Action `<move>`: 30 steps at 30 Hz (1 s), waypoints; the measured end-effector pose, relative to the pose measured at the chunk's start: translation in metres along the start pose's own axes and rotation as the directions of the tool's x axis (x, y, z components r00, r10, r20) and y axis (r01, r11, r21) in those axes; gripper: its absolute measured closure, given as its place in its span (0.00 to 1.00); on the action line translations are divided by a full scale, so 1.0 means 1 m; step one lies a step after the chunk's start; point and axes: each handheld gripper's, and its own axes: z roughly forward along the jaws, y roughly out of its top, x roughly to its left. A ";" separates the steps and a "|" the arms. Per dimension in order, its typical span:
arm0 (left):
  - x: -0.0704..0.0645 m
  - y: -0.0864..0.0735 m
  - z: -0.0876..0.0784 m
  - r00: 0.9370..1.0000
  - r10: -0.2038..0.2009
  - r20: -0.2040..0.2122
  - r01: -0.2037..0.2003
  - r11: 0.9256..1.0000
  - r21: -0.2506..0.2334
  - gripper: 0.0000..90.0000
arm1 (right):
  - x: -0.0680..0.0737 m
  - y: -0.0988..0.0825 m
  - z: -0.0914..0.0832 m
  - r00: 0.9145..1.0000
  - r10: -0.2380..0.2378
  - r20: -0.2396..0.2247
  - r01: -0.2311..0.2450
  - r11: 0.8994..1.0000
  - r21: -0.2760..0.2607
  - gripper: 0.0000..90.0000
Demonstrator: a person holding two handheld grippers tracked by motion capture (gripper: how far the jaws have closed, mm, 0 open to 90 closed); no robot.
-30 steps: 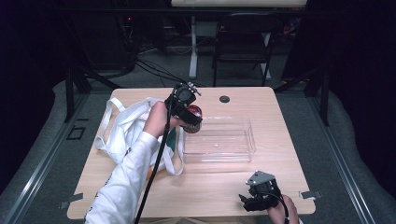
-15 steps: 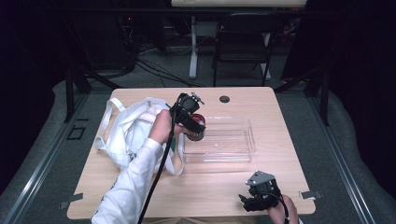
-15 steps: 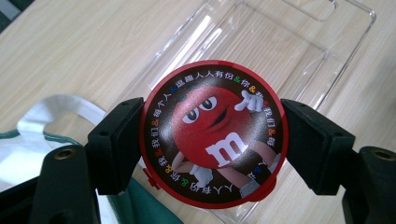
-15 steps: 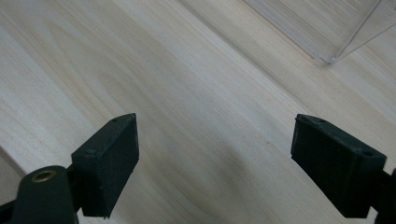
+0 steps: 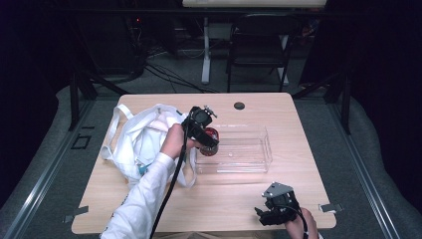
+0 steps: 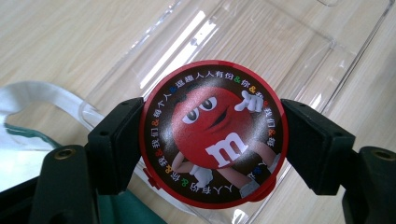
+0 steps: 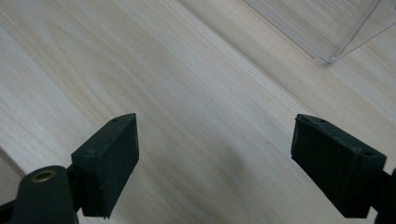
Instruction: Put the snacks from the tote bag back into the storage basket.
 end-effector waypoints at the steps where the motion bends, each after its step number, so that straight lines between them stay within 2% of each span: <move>1: 0.000 0.000 0.002 1.000 0.001 -0.002 -0.001 1.000 0.000 0.29 | 0.000 0.000 0.000 1.000 0.000 -0.001 0.000 1.000 0.000 0.16; 13: -0.004 -0.012 0.024 1.000 -0.007 0.019 0.007 0.999 0.032 0.29 | 0.000 0.000 -0.001 1.000 -0.001 0.007 0.001 1.000 -0.003 0.16; 22: -0.006 -0.019 0.037 0.999 -0.036 0.018 0.035 0.998 0.048 0.29 | 0.000 0.000 0.000 1.000 0.000 -0.001 0.000 1.000 -0.008 0.16; 26: -0.005 -0.021 0.040 1.000 -0.027 0.003 0.027 0.998 0.061 0.29 | 0.000 0.000 0.000 1.000 0.003 0.000 -0.003 1.000 -0.012 0.16; 30: -0.006 -0.024 0.043 0.999 -0.032 0.007 0.031 0.997 0.069 0.29 | 0.000 0.000 0.000 1.000 0.001 -0.004 -0.001 1.000 -0.008 0.16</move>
